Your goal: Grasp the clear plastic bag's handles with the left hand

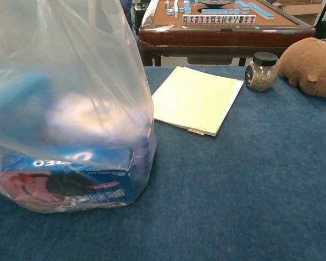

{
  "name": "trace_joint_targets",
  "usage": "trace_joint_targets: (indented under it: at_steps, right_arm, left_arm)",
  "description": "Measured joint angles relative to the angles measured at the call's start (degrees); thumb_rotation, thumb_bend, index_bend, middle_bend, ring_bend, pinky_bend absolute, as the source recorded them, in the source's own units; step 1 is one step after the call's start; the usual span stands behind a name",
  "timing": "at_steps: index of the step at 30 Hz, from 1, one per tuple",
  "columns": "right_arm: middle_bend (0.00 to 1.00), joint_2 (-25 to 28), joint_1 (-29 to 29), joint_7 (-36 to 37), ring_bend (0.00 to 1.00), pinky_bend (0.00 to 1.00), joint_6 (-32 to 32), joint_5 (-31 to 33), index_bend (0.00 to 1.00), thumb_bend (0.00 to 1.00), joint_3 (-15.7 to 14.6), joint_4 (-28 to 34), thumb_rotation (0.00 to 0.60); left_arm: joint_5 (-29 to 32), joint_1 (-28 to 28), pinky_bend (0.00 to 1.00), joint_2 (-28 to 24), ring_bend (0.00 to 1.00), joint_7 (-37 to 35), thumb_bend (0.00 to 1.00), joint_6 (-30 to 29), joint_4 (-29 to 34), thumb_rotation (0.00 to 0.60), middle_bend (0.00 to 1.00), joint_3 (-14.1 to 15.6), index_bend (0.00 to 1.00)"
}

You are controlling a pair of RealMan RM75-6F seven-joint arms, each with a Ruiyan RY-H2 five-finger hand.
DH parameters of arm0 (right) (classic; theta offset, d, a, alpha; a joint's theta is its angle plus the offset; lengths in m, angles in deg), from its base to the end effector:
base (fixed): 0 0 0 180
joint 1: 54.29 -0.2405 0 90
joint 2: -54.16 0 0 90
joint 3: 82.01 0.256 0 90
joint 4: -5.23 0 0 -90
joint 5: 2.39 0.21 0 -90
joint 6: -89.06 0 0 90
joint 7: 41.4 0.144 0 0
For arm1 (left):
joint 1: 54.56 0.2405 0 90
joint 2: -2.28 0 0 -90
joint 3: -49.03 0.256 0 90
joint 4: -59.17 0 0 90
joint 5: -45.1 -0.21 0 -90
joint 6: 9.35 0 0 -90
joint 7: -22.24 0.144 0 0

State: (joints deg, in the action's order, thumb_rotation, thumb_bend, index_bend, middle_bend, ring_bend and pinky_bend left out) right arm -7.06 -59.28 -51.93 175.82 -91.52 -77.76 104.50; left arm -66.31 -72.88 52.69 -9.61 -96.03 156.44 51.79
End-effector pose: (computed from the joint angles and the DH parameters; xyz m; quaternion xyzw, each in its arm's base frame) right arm -0.2789 -0.1843 0.1687 0.6223 -0.3230 0.3838 0.6009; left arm -0.2209 0.2033 0.1863 -0.6984 -0.3891 -0.5326 0.2779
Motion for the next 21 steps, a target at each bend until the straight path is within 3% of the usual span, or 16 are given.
trace_joint_targets:
  at_steps: [21]
  right_arm:
    - [0.24,0.34,0.33,-0.07,0.13,0.12,0.3,0.53,0.21,0.12,-0.02,0.39,0.6]
  left_arm:
    - [-1.25,-7.76,0.0,2.52,0.03,-5.68,0.26,2.8,0.11,0.239,0.06,-1.07,0.15]
